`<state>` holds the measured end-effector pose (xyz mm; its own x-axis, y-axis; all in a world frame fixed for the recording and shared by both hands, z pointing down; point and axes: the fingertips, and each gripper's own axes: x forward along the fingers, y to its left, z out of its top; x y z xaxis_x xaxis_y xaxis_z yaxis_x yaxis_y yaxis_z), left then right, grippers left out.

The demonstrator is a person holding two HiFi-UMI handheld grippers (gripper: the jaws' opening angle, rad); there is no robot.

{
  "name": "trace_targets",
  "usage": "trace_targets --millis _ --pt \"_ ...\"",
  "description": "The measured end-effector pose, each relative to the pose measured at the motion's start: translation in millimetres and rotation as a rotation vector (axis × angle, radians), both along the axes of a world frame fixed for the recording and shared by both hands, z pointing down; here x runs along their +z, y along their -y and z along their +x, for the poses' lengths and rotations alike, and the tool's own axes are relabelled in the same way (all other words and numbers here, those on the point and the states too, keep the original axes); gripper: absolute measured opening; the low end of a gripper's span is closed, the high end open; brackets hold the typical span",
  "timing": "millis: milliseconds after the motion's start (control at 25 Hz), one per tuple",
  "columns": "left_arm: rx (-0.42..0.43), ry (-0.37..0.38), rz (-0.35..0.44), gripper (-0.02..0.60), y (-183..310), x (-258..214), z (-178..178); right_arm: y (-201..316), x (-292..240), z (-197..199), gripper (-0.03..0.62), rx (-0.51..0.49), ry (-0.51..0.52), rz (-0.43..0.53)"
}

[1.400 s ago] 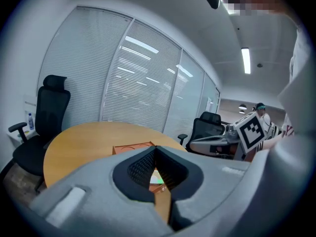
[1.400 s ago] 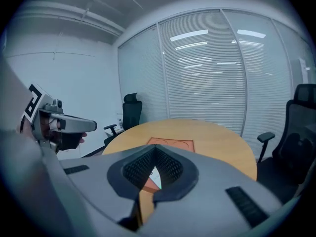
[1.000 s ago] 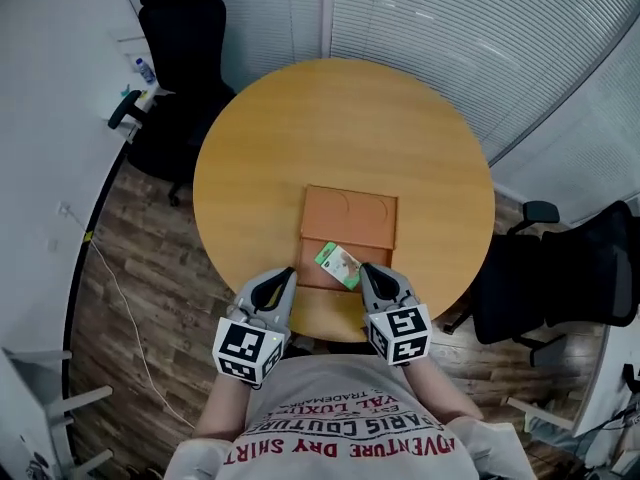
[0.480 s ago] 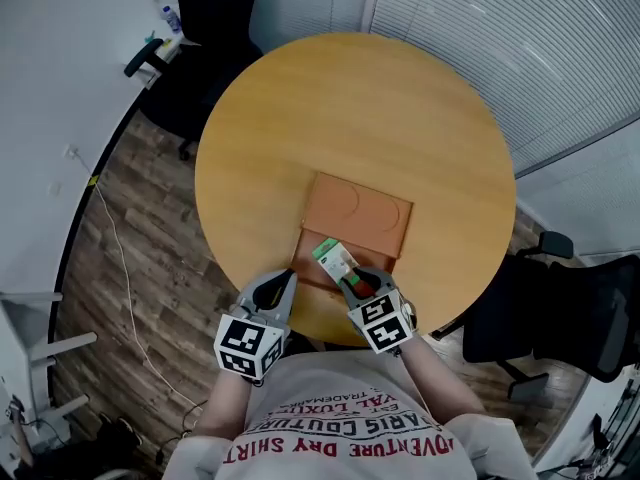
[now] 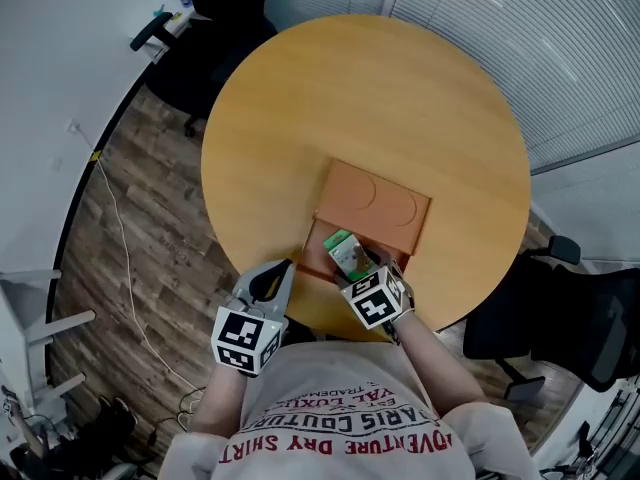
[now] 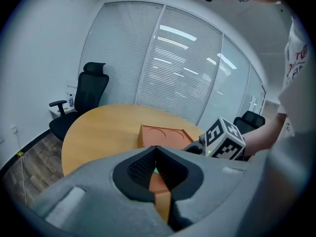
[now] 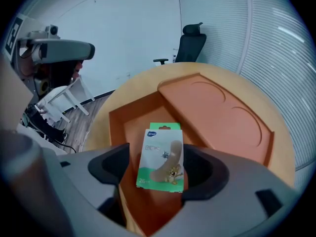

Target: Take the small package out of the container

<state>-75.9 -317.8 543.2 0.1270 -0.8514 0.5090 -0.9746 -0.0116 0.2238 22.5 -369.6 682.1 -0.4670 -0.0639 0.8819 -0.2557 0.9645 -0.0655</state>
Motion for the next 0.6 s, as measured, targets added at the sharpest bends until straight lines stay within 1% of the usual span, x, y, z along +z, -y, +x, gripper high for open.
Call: trace_targets --millis 160,320,480,600 --pt "-0.009 -0.003 -0.006 0.012 -2 3 -13 4 18 -3 0.352 0.002 -0.069 0.016" --pt "0.006 -0.017 -0.021 0.012 -5 8 -13 9 29 -3 0.353 0.024 -0.123 0.043" --pt "0.016 -0.022 -0.028 0.012 -8 10 -14 11 37 -4 0.364 0.047 -0.145 0.029" --pt "-0.007 -0.013 -0.022 0.011 -7 9 -28 11 40 -5 0.367 0.052 -0.129 0.024"
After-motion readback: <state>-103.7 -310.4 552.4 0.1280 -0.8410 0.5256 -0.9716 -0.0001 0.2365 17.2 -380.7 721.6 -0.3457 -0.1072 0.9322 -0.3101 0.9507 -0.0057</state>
